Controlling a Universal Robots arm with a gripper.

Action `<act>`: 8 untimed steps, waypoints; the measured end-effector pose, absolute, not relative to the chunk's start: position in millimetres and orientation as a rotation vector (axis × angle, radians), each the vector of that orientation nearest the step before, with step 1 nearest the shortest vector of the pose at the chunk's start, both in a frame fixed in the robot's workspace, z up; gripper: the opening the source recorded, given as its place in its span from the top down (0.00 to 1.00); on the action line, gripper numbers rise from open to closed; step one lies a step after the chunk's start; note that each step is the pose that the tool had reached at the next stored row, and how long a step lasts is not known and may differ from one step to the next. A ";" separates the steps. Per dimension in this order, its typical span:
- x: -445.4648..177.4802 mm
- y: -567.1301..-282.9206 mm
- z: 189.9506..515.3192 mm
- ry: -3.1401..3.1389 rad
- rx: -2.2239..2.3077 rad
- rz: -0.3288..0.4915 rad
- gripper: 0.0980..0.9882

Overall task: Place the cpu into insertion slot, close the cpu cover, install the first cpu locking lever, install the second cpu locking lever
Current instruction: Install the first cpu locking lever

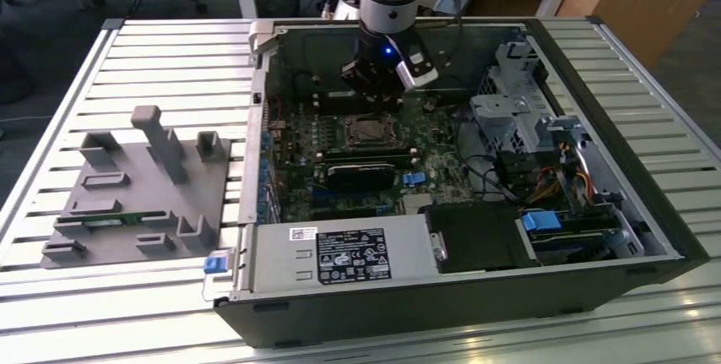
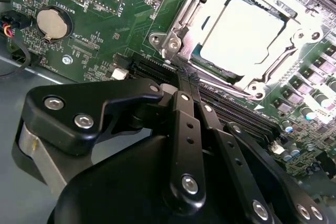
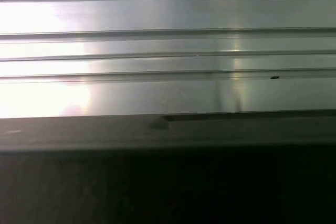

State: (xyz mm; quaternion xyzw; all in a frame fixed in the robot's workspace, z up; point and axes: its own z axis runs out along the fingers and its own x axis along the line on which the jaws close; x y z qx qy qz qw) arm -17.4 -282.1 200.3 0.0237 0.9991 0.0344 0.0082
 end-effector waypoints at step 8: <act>-17.3 -282.0 203.7 3.122 0.074 0.107 0.99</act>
